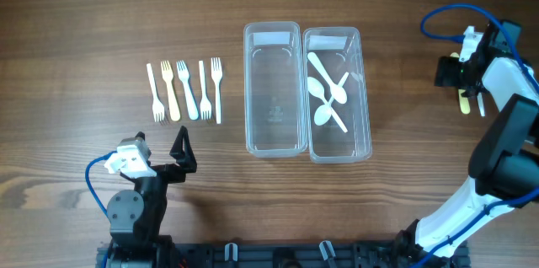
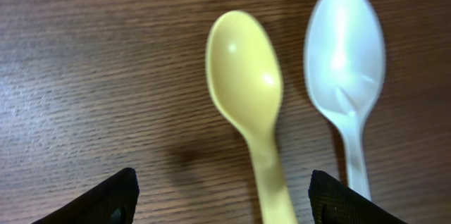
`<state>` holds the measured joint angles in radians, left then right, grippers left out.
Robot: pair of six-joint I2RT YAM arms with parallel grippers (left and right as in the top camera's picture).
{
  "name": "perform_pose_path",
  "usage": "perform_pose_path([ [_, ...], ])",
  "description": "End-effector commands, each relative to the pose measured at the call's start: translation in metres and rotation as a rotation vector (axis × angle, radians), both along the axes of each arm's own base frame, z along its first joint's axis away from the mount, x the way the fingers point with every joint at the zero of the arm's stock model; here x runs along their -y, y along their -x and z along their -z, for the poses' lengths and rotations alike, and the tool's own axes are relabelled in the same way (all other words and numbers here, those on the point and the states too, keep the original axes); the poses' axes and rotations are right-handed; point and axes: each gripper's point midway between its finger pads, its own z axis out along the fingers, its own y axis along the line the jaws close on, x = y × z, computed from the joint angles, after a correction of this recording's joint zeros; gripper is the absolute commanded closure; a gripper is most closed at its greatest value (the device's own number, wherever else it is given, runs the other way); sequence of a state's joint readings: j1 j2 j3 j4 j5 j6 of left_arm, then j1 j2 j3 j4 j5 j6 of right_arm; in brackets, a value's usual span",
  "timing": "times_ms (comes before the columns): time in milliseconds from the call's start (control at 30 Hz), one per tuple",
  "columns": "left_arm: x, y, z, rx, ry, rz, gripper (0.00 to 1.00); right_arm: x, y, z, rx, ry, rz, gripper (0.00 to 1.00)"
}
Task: Pack container
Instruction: 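Move the right gripper back and lower it onto the yellow spoon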
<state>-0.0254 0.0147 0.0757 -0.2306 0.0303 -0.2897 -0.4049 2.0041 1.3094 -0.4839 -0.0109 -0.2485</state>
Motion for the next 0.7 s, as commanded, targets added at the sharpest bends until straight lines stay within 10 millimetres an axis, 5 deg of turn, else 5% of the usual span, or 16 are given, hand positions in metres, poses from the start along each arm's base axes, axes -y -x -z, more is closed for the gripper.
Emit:
perform_pose_path([
  [0, 0.000, 0.000, 0.000, 0.007, -0.024, 0.004, 0.00, -0.007, 0.003, 0.014, -0.029, -0.021, -0.072, 0.23],
  [300, 0.000, 0.000, 0.000, 0.007, -0.024, 0.004, 0.00, -0.002, 0.018, 0.045, -0.105, -0.057, -0.047, 0.24],
  [400, 0.000, 0.000, 0.000, 0.007, -0.024, 0.004, 0.00, -0.005, 0.020, 0.052, -0.115, -0.076, -0.049, 0.35],
  [667, 0.000, 0.000, 0.000, 0.007, -0.024, 0.004, 0.00, -0.035, 0.008, 0.051, -0.071, -0.175, -0.089, 0.44],
])
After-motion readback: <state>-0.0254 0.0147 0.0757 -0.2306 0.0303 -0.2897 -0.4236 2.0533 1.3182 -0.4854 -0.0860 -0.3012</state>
